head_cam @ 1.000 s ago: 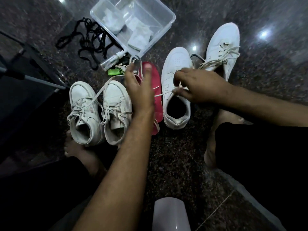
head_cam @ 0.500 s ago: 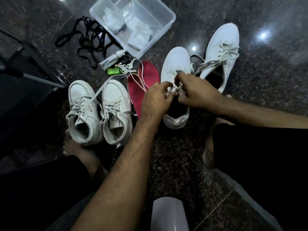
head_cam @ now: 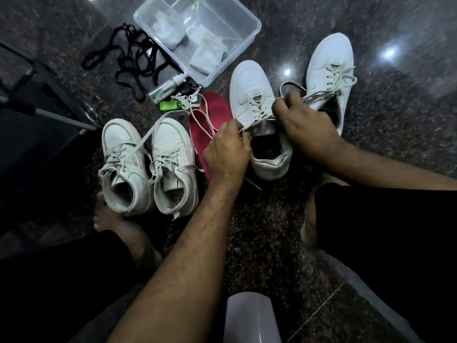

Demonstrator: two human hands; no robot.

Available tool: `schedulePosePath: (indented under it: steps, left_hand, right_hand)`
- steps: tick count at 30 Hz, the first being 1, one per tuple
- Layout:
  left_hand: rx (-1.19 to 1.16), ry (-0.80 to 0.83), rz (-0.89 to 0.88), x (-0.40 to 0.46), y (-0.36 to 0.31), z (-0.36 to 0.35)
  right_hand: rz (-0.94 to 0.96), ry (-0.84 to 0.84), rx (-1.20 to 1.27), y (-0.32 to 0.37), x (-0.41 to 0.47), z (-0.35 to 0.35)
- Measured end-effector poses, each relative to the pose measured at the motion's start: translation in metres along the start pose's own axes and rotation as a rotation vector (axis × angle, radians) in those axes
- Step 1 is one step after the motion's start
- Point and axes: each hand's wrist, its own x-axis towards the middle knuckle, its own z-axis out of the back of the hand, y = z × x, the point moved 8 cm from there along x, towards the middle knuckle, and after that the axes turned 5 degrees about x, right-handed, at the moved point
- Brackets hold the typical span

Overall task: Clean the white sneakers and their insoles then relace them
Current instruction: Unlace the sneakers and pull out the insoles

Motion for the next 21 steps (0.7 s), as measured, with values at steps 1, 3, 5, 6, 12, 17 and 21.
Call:
schedulePosePath:
  steps: [1,3,5,6,12,17,21]
  left_hand:
    - [-0.06,0.019,0.015,0.001,0.001,-0.002]
    - [-0.242,0.085,0.039,0.003,0.004,-0.01]
    - [-0.409,0.142,0.076,0.003,0.007,-0.017]
    - [-0.459,0.158,0.099,0.002,0.009,-0.019]
    - [-0.38,0.161,0.016,0.004,-0.002,-0.014]
    - [-0.211,0.133,-0.07,-0.002,-0.017,-0.007]
    - [-0.09,0.053,-0.177,-0.006,-0.022,-0.003]
  right_hand:
    - [0.097,-0.043,-0.062,0.008,-0.003,0.005]
    - [0.26,-0.085,-0.147,0.019,-0.009,0.006]
    - [0.306,-0.008,-0.233,0.02,-0.006,-0.008]
    - [0.281,0.049,-0.256,0.018,-0.003,-0.016]
    - [0.384,0.1,-0.459,0.038,0.014,-0.033]
    - [0.4,0.085,-0.409,0.037,0.021,-0.024]
    - [0.381,0.027,-0.06,0.03,0.009,0.003]
